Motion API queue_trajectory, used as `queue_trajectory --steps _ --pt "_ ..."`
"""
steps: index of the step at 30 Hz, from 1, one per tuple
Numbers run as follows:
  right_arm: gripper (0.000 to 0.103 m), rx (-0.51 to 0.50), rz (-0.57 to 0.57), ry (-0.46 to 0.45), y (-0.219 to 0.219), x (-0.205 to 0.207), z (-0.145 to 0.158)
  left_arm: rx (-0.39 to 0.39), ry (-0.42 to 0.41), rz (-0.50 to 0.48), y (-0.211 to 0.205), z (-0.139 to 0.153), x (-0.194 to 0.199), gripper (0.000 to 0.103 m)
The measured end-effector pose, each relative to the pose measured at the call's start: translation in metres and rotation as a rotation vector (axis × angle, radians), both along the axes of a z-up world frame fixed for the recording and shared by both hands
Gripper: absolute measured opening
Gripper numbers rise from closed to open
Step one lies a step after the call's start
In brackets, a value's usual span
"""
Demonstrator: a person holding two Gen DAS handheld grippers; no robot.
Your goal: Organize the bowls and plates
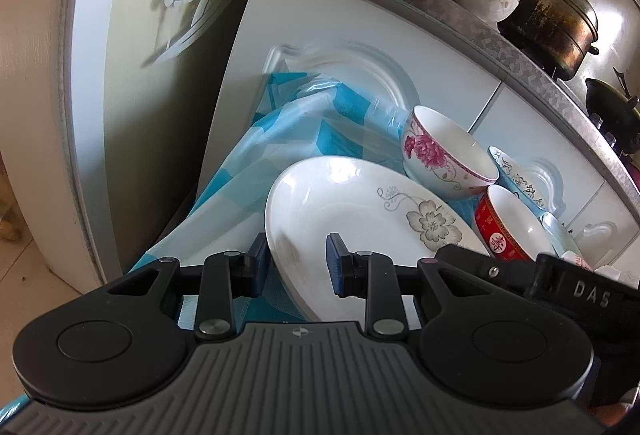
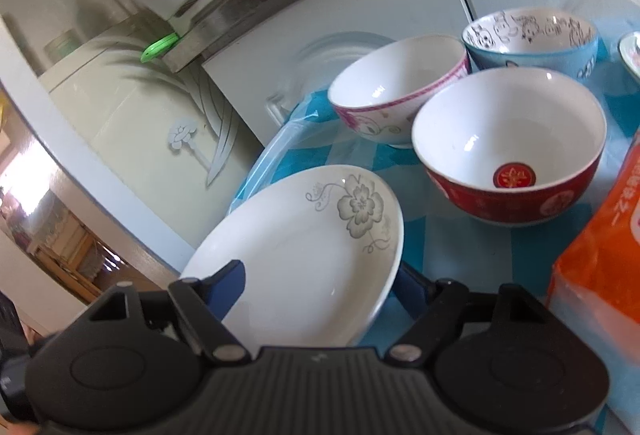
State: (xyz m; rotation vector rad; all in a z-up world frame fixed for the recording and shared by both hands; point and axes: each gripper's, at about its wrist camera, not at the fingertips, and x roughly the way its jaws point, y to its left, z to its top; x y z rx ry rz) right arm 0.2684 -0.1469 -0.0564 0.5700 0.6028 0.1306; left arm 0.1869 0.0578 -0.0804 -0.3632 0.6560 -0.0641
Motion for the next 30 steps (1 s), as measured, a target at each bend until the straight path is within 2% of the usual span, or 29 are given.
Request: queue_trajectory --steps 15,30 --pt "0.077 -0.073 0.001 -0.104 0.013 -0.045 0.023 -0.001 -0.075 -0.019 -0.001 0.032 -0.04 0.03" --pt "0.076 -0.135 -0.02 -0.196 0.017 -0.132 0.045 0.028 -0.133 -0.105 -0.017 0.06 -0.108 0.03"
